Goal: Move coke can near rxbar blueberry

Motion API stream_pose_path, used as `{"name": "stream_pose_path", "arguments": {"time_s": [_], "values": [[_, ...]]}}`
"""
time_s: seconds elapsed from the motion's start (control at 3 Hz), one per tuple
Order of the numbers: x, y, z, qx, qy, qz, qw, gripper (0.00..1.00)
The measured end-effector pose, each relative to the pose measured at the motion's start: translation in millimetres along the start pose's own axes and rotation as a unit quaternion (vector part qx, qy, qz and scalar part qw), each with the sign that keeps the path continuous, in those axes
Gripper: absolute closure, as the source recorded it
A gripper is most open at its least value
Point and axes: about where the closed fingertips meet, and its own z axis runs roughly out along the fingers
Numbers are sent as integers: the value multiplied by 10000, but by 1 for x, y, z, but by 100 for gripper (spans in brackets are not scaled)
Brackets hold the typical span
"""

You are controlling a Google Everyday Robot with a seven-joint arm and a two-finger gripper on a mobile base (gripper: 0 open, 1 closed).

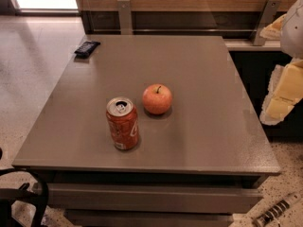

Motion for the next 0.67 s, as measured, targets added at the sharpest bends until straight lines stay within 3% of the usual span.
{"name": "stream_pose_path", "arguments": {"time_s": [0.33,0.67], "values": [[0,0,-1,11,-13,0,10000,0],[-6,3,0,84,-677,124,9976,0]]}}
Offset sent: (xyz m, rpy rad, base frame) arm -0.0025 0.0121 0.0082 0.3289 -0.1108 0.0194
